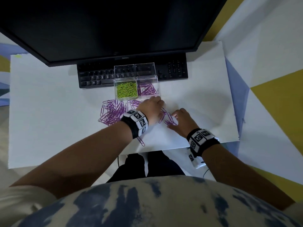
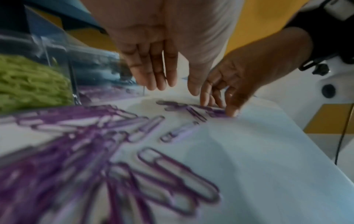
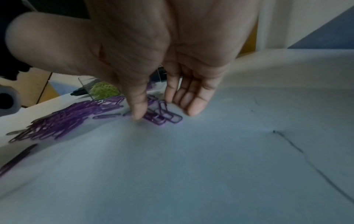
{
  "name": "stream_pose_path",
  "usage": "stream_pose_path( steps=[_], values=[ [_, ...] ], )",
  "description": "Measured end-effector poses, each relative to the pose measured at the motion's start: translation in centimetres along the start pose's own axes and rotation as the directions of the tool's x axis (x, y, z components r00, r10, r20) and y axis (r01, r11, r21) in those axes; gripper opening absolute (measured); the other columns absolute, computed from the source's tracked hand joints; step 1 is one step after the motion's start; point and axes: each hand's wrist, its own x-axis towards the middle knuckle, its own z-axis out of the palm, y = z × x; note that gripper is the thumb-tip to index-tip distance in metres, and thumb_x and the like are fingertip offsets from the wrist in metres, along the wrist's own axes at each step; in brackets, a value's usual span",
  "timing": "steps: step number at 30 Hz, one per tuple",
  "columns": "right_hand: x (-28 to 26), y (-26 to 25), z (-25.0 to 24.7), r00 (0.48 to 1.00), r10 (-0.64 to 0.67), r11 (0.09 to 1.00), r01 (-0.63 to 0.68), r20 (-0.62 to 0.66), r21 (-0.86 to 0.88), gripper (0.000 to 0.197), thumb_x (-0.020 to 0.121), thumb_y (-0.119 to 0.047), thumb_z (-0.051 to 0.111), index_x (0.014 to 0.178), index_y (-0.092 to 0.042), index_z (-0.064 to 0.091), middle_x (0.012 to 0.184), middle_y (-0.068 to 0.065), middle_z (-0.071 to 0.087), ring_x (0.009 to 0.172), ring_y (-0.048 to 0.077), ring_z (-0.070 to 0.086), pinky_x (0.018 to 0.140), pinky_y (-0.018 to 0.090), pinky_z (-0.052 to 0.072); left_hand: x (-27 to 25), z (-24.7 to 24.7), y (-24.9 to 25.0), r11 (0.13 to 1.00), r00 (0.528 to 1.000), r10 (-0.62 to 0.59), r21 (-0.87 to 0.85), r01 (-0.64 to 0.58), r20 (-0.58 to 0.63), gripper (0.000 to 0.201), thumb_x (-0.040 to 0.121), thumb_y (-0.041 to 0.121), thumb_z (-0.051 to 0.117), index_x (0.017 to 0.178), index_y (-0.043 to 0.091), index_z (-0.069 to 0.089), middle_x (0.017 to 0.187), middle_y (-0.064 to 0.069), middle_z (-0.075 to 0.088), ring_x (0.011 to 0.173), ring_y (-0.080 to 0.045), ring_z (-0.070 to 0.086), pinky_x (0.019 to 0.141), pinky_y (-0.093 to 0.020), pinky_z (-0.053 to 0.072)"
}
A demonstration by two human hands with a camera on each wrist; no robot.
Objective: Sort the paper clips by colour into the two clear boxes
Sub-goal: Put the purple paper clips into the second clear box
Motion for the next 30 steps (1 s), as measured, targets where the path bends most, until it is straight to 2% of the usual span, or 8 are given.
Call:
stream_pose_path(
  steps=[2, 5, 11, 15, 21, 24, 27, 30],
  values=[
    [-0.1, -0.2, 0.7, 0.999, 0.002, 1.000, -0.003, -0.046, -0.011, 0.049, 0.077, -0.033, 0.074, 0.115, -0.008, 0.055, 0.117, 0.010, 0.049, 0.111, 0.026, 0.050, 0.092, 0.040, 0.046, 0.0, 1.8, 0.4, 1.000, 0.997, -0.017, 0.002, 0.017, 0.071, 0.057, 0.089, 0.037, 0.057, 0.135, 0.009, 0.040, 0.134, -0.007, 0.040, 0.123, -0.026, 0.041, 0.100, -0.040, 0.041],
    [-0.2, -0.5, 1.4, 0.996, 0.009, 1.000, -0.008, -0.091, 0.009, 0.040, 0.081, -0.034, 0.071, 0.110, -0.010, 0.057, 0.113, 0.009, 0.052, 0.108, 0.026, 0.051, 0.086, 0.039, 0.048, -0.2, 3.3, 0.5, 1.000, 0.998, -0.020, 0.005, 0.020, 0.063, 0.067, 0.085, 0.039, 0.062, 0.138, 0.009, 0.034, 0.137, -0.006, 0.034, 0.125, -0.025, 0.037, 0.102, -0.041, 0.040],
    [-0.3, -0.8, 1.7, 0.988, 0.034, 0.997, -0.023, -0.147, 0.072, 0.019, 0.089, -0.029, 0.062, 0.098, -0.013, 0.066, 0.100, 0.005, 0.061, 0.089, 0.024, 0.062, 0.078, 0.036, 0.051, 0.2, 3.5, 0.7, 0.994, 0.991, -0.110, 0.034, 0.107, 0.081, 0.037, 0.093, 0.022, 0.053, 0.126, 0.005, 0.047, 0.128, -0.008, 0.040, 0.120, -0.030, 0.043, 0.096, -0.043, 0.044],
    [-0.3, -1.2, 1.7, 0.991, 0.011, 1.000, -0.009, -0.134, 0.019, 0.016, 0.087, -0.013, 0.057, 0.099, -0.008, 0.067, 0.105, 0.011, 0.059, 0.098, 0.029, 0.058, 0.081, 0.036, 0.049, -0.2, 3.3, 0.6, 0.992, 0.992, -0.101, 0.087, 0.095, 0.070, 0.031, 0.093, 0.008, 0.044, 0.123, 0.001, 0.048, 0.126, -0.012, 0.042, 0.119, -0.030, 0.043, 0.091, -0.041, 0.043],
    [-0.2, -1.7, 2.1, 0.997, -0.018, 0.996, 0.011, -0.077, -0.088, 0.017, 0.088, -0.011, 0.053, 0.103, -0.006, 0.060, 0.112, 0.012, 0.054, 0.110, 0.029, 0.048, 0.087, 0.035, 0.041, -0.1, 3.4, 0.9, 0.975, 0.968, -0.220, -0.004, 0.222, 0.122, 0.037, 0.096, 0.008, 0.032, 0.132, 0.002, 0.041, 0.133, -0.014, 0.038, 0.126, -0.030, 0.038, 0.099, -0.041, 0.039],
    [0.2, -2.2, 1.1, 0.997, 0.003, 0.999, -0.007, -0.074, -0.048, 0.013, 0.084, -0.010, 0.055, 0.094, -0.005, 0.062, 0.101, 0.014, 0.062, 0.099, 0.031, 0.056, 0.079, 0.031, 0.041, -0.1, 3.2, 1.0, 0.963, 0.951, -0.261, -0.017, 0.267, 0.165, 0.038, 0.096, 0.008, 0.036, 0.132, 0.001, 0.039, 0.133, -0.015, 0.038, 0.127, -0.031, 0.037, 0.099, -0.043, 0.040],
    [1.0, -3.0, -0.8, 0.992, 0.062, 0.991, -0.048, -0.114, 0.124, 0.004, 0.082, -0.011, 0.063, 0.078, -0.010, 0.062, 0.083, 0.008, 0.066, 0.083, 0.028, 0.062, 0.076, 0.033, 0.050, -0.2, 3.3, 0.8, 0.957, 0.940, -0.282, -0.007, 0.289, 0.191, 0.042, 0.094, 0.010, 0.046, 0.133, -0.003, 0.037, 0.133, -0.017, 0.038, 0.127, -0.032, 0.036, 0.102, -0.045, 0.041],
    [2.7, -5.4, -3.5, 0.980, 0.032, 0.974, 0.014, -0.196, 0.227, 0.023, 0.076, -0.010, 0.065, 0.065, -0.024, 0.051, 0.069, -0.006, 0.057, 0.071, 0.019, 0.057, 0.076, 0.033, 0.051, -0.6, 3.7, -0.1, 0.967, 0.954, -0.242, -0.040, 0.253, 0.174, 0.043, 0.095, 0.018, 0.051, 0.130, -0.003, 0.038, 0.131, -0.020, 0.042, 0.125, -0.034, 0.039, 0.101, -0.045, 0.040]
  ],
)
